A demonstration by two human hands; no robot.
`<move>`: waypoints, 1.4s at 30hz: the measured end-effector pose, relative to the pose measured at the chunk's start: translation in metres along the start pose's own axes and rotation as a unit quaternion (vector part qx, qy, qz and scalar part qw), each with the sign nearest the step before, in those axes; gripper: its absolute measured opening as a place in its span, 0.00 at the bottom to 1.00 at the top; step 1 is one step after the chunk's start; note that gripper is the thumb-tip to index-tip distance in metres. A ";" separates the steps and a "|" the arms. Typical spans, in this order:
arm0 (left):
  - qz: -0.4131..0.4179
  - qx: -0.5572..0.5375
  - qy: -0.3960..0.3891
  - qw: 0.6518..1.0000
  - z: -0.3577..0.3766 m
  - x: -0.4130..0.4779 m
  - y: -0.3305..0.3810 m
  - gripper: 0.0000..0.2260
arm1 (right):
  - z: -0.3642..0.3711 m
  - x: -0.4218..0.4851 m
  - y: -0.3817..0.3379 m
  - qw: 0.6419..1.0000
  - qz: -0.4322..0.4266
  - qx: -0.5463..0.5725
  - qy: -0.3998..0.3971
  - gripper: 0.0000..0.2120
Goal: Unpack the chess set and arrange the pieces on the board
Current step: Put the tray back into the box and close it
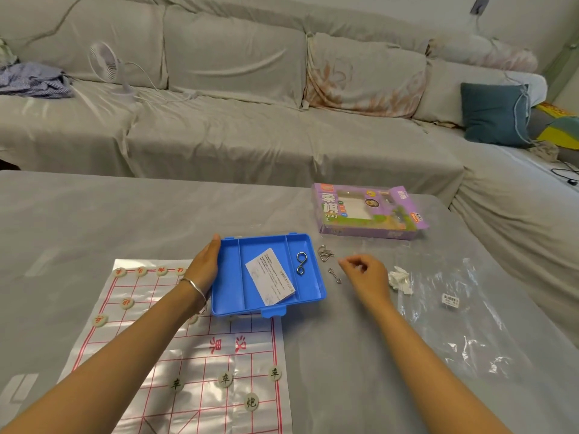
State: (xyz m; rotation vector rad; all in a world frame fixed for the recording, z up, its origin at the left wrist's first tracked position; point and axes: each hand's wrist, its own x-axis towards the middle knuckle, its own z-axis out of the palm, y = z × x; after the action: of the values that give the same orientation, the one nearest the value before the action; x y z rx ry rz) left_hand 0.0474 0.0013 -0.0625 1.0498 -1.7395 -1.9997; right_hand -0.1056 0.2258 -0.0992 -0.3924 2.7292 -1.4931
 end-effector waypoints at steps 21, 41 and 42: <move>0.008 0.018 -0.007 1.000 0.008 0.012 -0.009 0.11 | -0.009 0.002 -0.014 0.991 0.047 0.120 -0.025 0.07; 0.014 0.025 0.001 1.000 -0.003 0.039 -0.013 0.13 | 0.047 0.045 0.019 0.991 -0.029 -0.082 -0.105 0.17; 0.013 0.026 0.003 1.000 -0.003 0.039 -0.013 0.13 | 0.047 0.041 0.020 0.990 -0.045 -0.097 -0.089 0.14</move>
State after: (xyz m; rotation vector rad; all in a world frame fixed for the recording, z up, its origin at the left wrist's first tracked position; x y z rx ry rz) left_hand 0.0251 -0.0230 -0.0878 1.0417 -1.8015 -1.9443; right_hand -0.1443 0.1884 -0.1369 -0.6286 2.7537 -1.1477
